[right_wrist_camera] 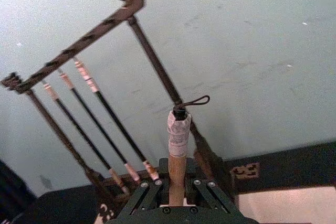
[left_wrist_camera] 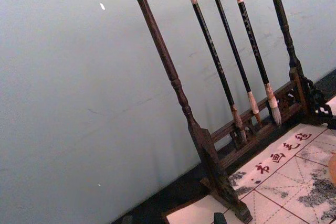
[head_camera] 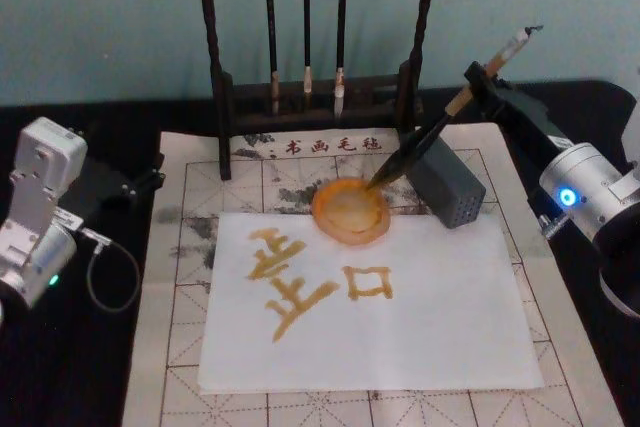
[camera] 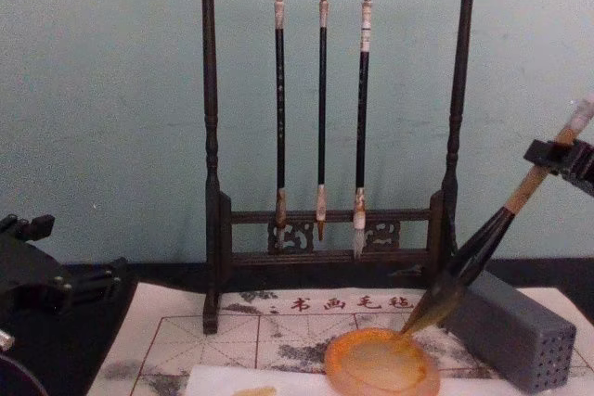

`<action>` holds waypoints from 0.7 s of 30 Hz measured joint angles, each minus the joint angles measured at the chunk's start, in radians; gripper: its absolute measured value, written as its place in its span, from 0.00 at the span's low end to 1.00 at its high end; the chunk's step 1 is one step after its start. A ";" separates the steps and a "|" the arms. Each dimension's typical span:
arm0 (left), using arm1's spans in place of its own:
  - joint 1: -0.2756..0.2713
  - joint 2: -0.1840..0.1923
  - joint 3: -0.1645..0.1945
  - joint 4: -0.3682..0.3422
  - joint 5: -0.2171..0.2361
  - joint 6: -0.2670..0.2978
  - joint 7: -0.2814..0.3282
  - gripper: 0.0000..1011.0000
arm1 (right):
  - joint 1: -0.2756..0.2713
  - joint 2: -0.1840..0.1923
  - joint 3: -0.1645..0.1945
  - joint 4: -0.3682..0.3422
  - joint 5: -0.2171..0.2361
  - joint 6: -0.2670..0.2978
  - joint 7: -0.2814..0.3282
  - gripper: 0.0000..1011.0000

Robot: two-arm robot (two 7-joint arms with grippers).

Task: Pick up the brush from the inkstone, write on the paper, then place the brush back to its original position.

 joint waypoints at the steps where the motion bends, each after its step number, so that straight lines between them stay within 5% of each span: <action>1: 0.000 0.000 0.000 0.000 0.000 0.000 0.000 0.99 | -0.003 0.002 0.000 -0.006 -0.004 -0.001 0.005 0.18; 21: 0.000 0.000 0.000 0.000 0.000 0.000 0.000 0.99 | -0.130 0.128 0.003 -0.170 -0.091 -0.063 0.233 0.18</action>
